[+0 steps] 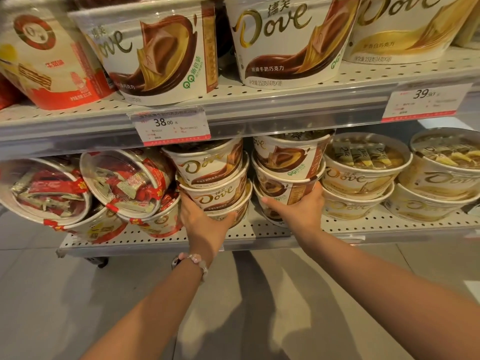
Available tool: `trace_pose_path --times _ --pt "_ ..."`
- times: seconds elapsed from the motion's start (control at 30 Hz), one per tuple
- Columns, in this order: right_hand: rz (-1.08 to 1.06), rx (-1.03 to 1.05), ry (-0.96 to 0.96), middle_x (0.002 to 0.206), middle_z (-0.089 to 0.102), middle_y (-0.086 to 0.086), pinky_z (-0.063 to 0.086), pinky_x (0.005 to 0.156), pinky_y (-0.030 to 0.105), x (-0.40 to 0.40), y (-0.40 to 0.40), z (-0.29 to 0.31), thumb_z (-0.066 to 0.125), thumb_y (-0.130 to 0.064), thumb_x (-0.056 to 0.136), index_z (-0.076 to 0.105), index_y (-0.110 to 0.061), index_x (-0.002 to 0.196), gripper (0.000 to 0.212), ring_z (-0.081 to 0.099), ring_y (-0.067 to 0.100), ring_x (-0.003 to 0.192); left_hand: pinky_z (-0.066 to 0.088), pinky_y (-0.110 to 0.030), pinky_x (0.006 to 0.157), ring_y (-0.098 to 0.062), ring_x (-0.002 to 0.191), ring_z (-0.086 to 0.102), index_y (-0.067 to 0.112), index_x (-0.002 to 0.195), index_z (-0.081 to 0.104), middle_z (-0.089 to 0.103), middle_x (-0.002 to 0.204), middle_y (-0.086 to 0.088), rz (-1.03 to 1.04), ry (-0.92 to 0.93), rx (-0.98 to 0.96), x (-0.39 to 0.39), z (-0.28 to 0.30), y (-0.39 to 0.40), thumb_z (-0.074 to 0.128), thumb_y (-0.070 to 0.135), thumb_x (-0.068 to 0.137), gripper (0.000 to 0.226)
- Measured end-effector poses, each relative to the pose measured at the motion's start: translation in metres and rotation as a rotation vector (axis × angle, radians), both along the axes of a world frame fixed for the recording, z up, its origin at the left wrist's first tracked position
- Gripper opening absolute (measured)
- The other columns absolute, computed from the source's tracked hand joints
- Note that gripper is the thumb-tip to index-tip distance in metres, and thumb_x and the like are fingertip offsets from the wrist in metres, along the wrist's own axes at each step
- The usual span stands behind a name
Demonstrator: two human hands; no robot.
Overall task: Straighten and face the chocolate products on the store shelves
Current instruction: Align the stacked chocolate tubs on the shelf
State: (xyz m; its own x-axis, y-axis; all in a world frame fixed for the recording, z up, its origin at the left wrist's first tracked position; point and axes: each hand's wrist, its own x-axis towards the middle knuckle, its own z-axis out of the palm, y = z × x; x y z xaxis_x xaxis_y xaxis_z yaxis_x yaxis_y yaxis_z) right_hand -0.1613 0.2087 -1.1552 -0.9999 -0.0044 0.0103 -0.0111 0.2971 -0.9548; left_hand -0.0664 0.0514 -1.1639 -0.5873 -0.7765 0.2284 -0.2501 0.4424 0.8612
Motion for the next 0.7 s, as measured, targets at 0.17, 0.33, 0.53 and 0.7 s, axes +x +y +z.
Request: trace_pose_path --times 0.17,0.33,0.53,0.7 --pt "-0.068 0.003 -0.068 0.146 0.028 0.008 0.032 0.108 0.041 -0.002 -0.005 0.003 0.091 -0.037 0.048 0.021 -0.017 0.143 0.120 0.029 0.025 0.135 0.021 -0.047 0.110 -0.027 0.138 0.012 0.018 0.146 0.001 0.010 0.151 -0.009 0.149 -0.031 0.181 -0.010 0.011 0.028 0.090 0.038 0.048 0.134" --pt "-0.058 0.029 -0.054 0.140 0.037 0.008 0.039 0.105 0.043 -0.002 -0.001 0.003 0.091 -0.041 0.046 0.031 -0.016 0.139 0.114 0.039 0.025 0.129 0.019 -0.047 0.111 -0.030 0.138 0.014 0.017 0.145 0.008 0.015 0.150 -0.013 0.180 -0.022 0.204 -0.014 0.011 0.027 0.088 0.032 0.056 0.121" --pt "0.022 -0.001 -0.068 0.134 0.047 0.007 0.043 0.101 0.047 -0.010 0.009 0.003 0.092 -0.039 0.044 0.036 -0.015 0.135 0.109 0.046 0.024 0.125 0.025 -0.040 0.109 -0.027 0.136 0.020 0.012 0.145 0.013 0.022 0.148 -0.012 0.171 -0.035 0.158 -0.013 0.009 0.017 0.089 0.034 0.054 0.120" --pt "0.095 -0.036 -0.075 0.130 0.052 0.005 0.044 0.100 0.046 -0.012 0.014 0.004 0.093 -0.036 0.040 0.040 -0.017 0.131 0.107 0.048 0.023 0.122 0.025 -0.039 0.112 -0.026 0.136 0.025 0.015 0.144 0.016 0.028 0.147 -0.009 0.103 -0.075 0.144 -0.008 0.005 -0.003 0.089 0.039 0.051 0.121"
